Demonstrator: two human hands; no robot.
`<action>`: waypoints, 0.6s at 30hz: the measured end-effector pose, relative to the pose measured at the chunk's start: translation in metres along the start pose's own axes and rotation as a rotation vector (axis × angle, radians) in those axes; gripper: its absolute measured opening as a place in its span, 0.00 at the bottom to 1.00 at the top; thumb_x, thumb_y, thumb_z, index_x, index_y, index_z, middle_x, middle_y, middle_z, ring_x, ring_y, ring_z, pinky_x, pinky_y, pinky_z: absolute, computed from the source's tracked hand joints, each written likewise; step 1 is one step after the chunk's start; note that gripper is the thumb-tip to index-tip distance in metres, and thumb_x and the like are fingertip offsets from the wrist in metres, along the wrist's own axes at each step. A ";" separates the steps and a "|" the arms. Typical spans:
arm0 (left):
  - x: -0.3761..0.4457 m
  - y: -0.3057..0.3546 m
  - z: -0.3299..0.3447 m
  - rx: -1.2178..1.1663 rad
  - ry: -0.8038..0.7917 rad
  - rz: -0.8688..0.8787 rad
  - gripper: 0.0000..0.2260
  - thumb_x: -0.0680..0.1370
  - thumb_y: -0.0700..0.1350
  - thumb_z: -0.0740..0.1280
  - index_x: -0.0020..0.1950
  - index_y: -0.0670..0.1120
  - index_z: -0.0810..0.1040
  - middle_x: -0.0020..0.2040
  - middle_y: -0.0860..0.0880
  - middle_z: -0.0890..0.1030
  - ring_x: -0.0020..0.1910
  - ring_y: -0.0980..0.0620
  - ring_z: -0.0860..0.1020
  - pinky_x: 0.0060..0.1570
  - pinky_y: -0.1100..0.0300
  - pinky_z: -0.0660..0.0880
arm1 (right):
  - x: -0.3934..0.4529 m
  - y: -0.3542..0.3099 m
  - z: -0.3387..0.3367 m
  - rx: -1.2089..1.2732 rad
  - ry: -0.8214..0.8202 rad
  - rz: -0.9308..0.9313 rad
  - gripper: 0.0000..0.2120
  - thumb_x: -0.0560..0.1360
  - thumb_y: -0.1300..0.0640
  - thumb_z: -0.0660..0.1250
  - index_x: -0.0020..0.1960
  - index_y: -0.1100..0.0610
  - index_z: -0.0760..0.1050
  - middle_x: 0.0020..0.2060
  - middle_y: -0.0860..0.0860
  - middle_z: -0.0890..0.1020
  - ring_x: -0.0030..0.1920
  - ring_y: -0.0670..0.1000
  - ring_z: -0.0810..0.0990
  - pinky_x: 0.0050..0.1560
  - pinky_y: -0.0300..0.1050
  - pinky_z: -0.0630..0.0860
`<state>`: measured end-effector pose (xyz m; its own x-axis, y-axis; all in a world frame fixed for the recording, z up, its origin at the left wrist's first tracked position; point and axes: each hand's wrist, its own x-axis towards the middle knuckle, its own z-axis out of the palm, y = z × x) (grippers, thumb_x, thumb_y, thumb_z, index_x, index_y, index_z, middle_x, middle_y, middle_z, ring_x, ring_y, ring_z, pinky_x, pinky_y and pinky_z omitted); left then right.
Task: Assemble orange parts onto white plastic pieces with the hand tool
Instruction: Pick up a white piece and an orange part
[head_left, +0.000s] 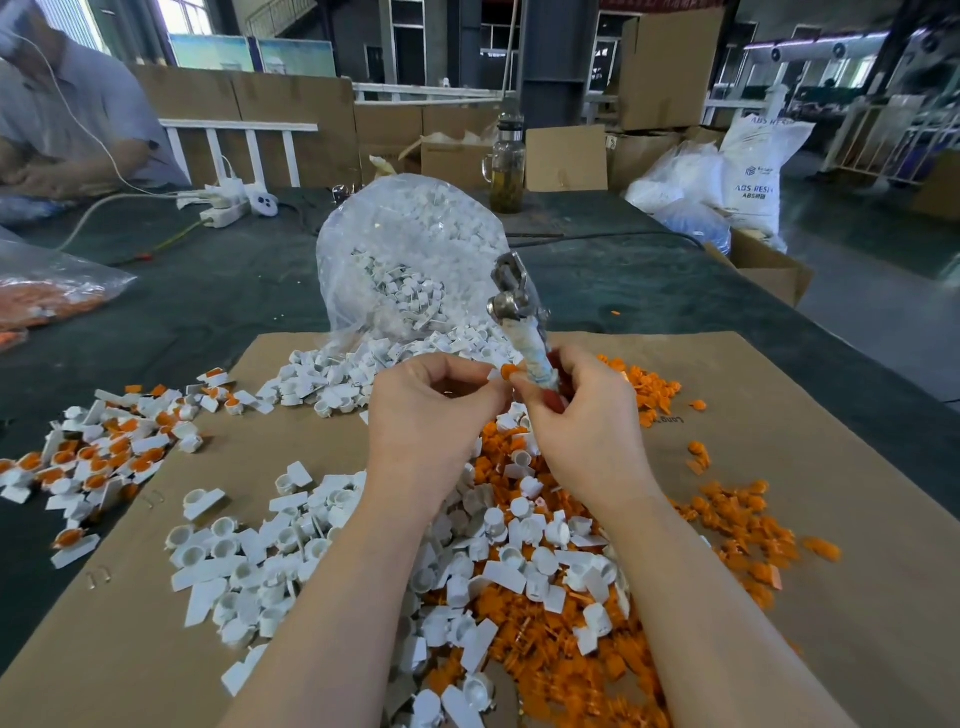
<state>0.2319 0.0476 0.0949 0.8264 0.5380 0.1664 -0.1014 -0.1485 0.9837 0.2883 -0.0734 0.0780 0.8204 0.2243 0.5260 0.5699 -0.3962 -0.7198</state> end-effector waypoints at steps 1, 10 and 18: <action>0.000 0.000 0.000 0.006 0.000 0.003 0.05 0.69 0.41 0.78 0.39 0.50 0.84 0.34 0.52 0.85 0.38 0.50 0.84 0.42 0.57 0.83 | 0.001 0.001 0.000 0.001 -0.013 0.007 0.07 0.76 0.56 0.70 0.54 0.53 0.78 0.44 0.45 0.82 0.46 0.44 0.81 0.46 0.44 0.81; 0.002 -0.006 0.001 0.042 0.035 0.025 0.05 0.71 0.44 0.77 0.38 0.51 0.82 0.34 0.52 0.84 0.39 0.49 0.84 0.42 0.57 0.81 | 0.001 -0.002 -0.001 -0.060 -0.106 0.015 0.10 0.76 0.58 0.68 0.57 0.54 0.78 0.40 0.40 0.78 0.40 0.40 0.76 0.39 0.32 0.68; 0.011 -0.010 -0.004 -0.042 0.072 0.011 0.04 0.74 0.42 0.75 0.42 0.48 0.81 0.35 0.54 0.85 0.36 0.57 0.84 0.38 0.67 0.77 | 0.002 -0.003 -0.019 0.146 -0.329 0.167 0.03 0.76 0.58 0.68 0.49 0.55 0.78 0.43 0.57 0.81 0.44 0.54 0.79 0.47 0.52 0.77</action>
<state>0.2398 0.0582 0.0873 0.7831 0.5953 0.1801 -0.1349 -0.1202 0.9835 0.2875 -0.0885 0.0894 0.8600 0.4504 0.2398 0.4085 -0.3260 -0.8526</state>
